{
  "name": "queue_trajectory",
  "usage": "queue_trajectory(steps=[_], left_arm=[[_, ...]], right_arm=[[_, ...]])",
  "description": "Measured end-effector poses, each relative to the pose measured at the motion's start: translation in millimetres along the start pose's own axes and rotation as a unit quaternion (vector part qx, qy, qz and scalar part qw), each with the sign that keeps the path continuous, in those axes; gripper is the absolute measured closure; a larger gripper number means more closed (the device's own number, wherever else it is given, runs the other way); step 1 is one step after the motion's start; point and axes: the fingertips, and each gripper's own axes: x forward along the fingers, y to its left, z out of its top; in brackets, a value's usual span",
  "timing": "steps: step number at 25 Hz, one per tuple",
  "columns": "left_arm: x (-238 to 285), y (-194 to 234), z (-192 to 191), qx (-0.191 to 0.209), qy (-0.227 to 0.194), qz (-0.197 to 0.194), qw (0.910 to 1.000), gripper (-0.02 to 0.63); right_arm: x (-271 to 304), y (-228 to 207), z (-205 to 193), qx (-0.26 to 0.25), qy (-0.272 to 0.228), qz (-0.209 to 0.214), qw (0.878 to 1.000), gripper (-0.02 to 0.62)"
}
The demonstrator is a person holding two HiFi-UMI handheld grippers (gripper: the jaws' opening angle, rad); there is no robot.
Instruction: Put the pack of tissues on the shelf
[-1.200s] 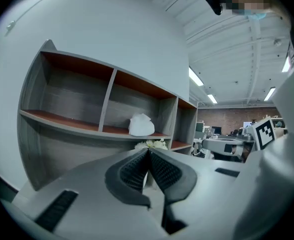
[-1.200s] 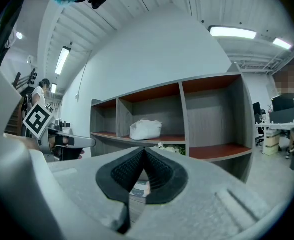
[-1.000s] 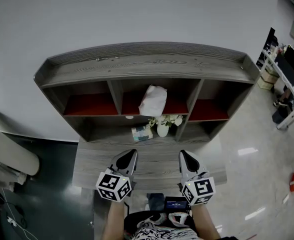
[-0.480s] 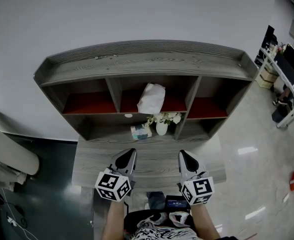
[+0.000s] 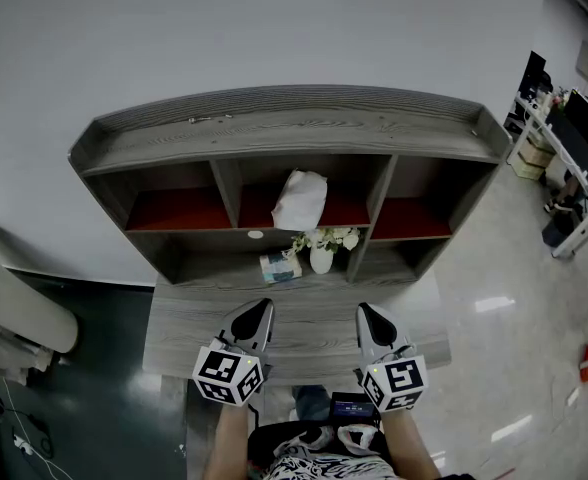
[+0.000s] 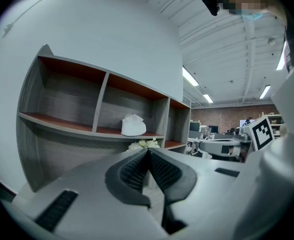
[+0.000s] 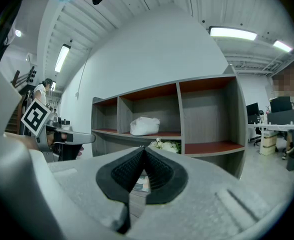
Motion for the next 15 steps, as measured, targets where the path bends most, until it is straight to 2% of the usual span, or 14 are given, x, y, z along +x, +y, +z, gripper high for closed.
queue_trajectory(steps=[1,5,15], left_arm=[[0.0,-1.4,0.5,-0.006,-0.003,-0.005,1.0,0.598],[-2.3,-3.5,6.6,-0.08,-0.031,-0.035,0.9957,0.598],[-0.8,-8.5,-1.1,-0.065,-0.017,-0.031,0.9973,0.598]], right_arm=[[-0.2,0.0,0.3,0.0,0.0,0.0,1.0,0.592],[-2.6,0.1,1.4,-0.001,0.001,0.0,1.0,0.592],[-8.1,-4.6,-5.4,0.001,0.007,-0.005,1.0,0.591]])
